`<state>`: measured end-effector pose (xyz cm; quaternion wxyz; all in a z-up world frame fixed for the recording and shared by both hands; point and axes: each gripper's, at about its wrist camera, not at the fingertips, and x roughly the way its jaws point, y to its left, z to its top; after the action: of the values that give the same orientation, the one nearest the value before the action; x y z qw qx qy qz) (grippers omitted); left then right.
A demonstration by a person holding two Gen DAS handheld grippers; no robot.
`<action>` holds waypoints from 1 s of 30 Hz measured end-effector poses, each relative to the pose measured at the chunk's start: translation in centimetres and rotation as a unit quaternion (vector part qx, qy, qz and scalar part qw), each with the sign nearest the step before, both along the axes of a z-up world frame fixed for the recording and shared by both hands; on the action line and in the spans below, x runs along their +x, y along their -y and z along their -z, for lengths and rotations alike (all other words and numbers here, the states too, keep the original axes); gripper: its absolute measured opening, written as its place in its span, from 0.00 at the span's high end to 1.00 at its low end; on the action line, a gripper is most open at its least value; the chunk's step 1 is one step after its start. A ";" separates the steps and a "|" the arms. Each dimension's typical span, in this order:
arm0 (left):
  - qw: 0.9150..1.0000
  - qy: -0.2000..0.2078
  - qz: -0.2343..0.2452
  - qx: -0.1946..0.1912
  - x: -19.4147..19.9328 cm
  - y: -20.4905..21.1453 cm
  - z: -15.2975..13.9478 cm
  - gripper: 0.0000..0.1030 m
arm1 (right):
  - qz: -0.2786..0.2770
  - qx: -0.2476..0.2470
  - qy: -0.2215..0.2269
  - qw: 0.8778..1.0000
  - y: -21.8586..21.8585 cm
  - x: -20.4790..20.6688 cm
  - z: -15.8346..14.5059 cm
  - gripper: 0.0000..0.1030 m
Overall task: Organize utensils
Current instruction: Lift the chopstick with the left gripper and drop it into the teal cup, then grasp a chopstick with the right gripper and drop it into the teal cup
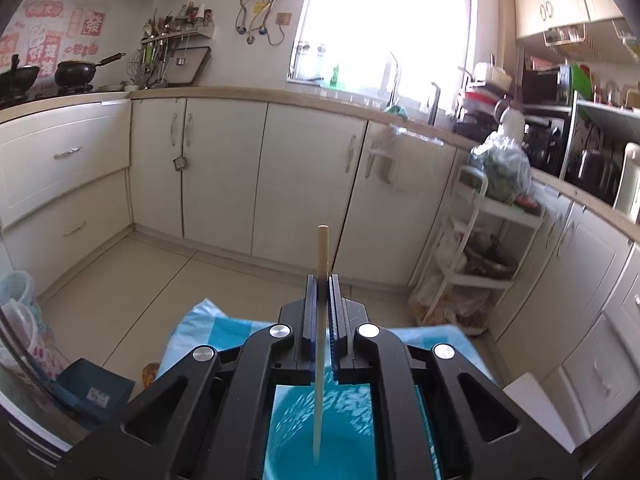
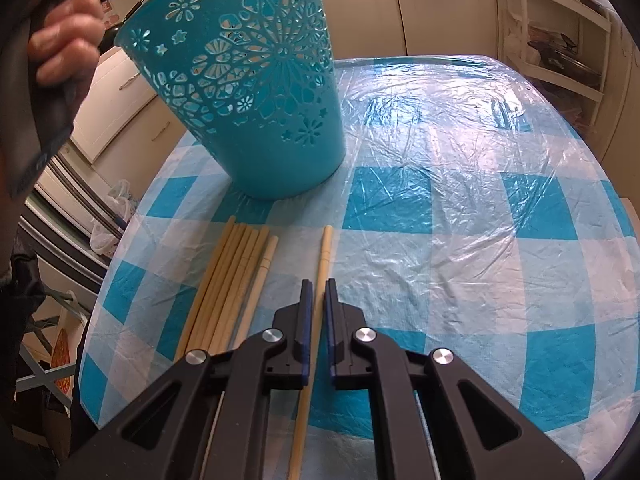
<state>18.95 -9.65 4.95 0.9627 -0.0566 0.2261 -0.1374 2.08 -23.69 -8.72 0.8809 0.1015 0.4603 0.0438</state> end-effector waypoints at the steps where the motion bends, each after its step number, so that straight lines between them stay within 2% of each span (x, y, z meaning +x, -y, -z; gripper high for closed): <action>1: 1.000 -0.011 0.003 0.007 -0.2 -0.1 0.4 0.93 | -0.002 -0.001 -0.001 1.000 0.0 0.0 0.0 0.93; 3: 1.000 -0.021 0.003 0.015 -0.8 -0.6 0.7 0.84 | -0.005 -0.003 -0.001 1.000 0.0 0.0 0.0 0.93; 5: 1.000 -0.022 -0.002 0.021 -1.5 -1.4 0.6 0.65 | -0.006 -0.004 0.000 1.000 0.0 -0.1 -0.1 0.93; 7: 0.999 -0.020 -0.009 0.023 -2.7 -2.7 0.2 0.54 | -0.008 -0.009 0.000 1.000 -0.1 -0.2 -0.1 0.93; 9: 0.999 -0.021 -0.013 0.022 -3.6 -3.9 -0.3 0.49 | -0.012 -0.030 0.002 0.999 -0.6 -0.3 -0.1 0.93; 11: 0.999 -0.027 -0.018 0.018 -4.5 -5.2 -0.4 0.43 | -0.021 -0.075 0.009 0.997 -1.7 -0.4 0.0 0.95; 13: 0.999 -0.033 -0.021 0.015 -5.4 -6.4 -0.5 0.40 | -0.029 -0.111 0.012 0.993 -2.6 -0.5 0.0 0.94; 15: 0.999 -0.039 -0.024 0.011 -6.6 -7.7 -0.4 0.37 | -0.021 -0.103 0.006 0.994 -2.3 -0.7 -0.1 0.95; 17: 0.999 -0.046 -0.027 0.006 -7.8 -9.0 -0.2 0.34 | -0.004 -0.063 0.013 0.998 -1.1 -1.7 -1.1 0.95; 20: 0.998 -0.054 -0.029 0.003 -9.9 -11.0 0.5 0.30 | 0.013 0.004 0.058 0.998 0.6 -3.9 -4.4 0.95; 23: 0.997 -0.069 -0.030 0.004 -11.3 -12.5 1.5 0.29 | 0.015 0.034 0.114 0.993 1.0 -4.9 -8.6 0.95; 25: 0.996 -0.086 -0.027 0.001 -12.0 -13.2 2.4 0.29 | 0.013 0.058 0.163 0.985 1.1 -4.8 -12.3 0.95; 30: 0.993 -0.115 -0.021 -0.009 -13.4 -13.7 4.2 0.28 | 0.007 0.061 0.274 0.960 -1.1 -0.7 -19.4 0.95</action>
<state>5.52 4.08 0.79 0.9326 -0.0849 0.3324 -0.1118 1.34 -22.59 10.70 0.9656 0.1426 0.1972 0.0916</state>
